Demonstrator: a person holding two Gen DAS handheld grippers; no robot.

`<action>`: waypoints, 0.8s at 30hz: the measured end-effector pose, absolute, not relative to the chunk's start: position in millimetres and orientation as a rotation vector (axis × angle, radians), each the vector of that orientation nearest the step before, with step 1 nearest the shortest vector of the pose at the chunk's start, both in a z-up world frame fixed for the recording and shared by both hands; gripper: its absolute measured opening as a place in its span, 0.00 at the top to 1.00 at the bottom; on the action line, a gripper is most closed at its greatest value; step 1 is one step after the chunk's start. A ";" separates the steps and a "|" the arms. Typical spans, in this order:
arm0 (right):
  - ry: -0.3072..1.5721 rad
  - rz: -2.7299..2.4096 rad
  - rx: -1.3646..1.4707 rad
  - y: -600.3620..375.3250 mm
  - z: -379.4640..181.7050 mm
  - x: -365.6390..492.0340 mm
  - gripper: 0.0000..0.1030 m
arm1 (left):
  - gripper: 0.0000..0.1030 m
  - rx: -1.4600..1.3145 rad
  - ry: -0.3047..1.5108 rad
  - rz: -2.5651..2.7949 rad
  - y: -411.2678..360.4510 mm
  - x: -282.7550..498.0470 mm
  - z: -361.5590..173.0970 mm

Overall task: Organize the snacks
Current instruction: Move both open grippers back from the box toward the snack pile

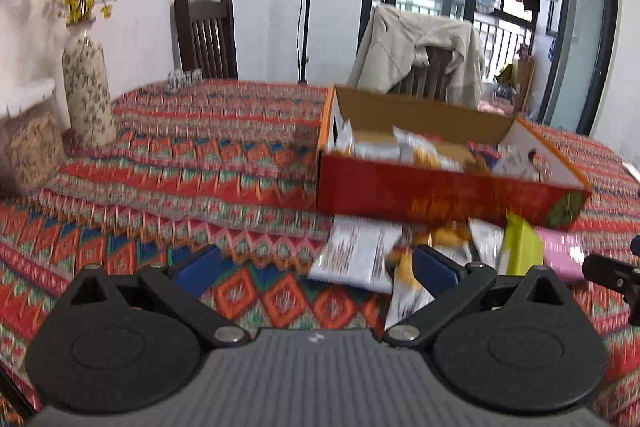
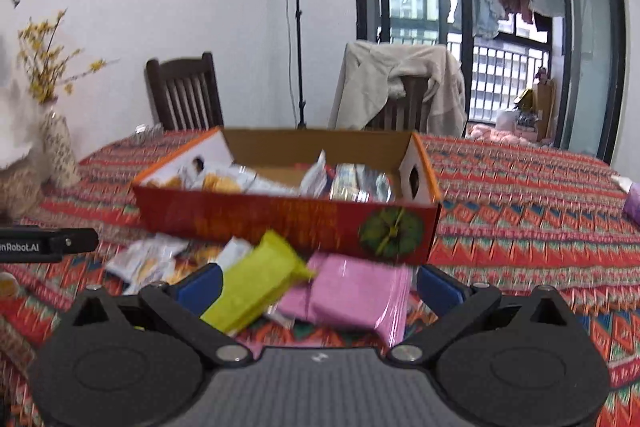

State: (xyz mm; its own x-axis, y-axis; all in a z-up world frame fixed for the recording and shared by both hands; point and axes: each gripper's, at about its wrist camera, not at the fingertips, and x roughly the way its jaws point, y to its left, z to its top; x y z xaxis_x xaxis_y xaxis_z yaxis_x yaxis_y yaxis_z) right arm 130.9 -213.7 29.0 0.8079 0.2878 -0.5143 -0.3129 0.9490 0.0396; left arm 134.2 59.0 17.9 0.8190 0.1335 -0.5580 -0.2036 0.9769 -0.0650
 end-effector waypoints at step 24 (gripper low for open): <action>0.743 0.328 -0.116 -188.9 -17.9 114.8 0.00 | 0.00 -0.074 0.499 0.125 48.1 97.3 -13.5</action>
State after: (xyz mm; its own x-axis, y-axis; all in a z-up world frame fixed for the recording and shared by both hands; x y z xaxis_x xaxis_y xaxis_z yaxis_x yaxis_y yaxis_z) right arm 114.8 -188.8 -17.9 0.6879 0.2518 -0.6807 -0.3337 0.9426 0.0115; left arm 97.3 48.1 -13.5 0.8708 0.1009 -0.4812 -0.1371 0.9897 -0.0406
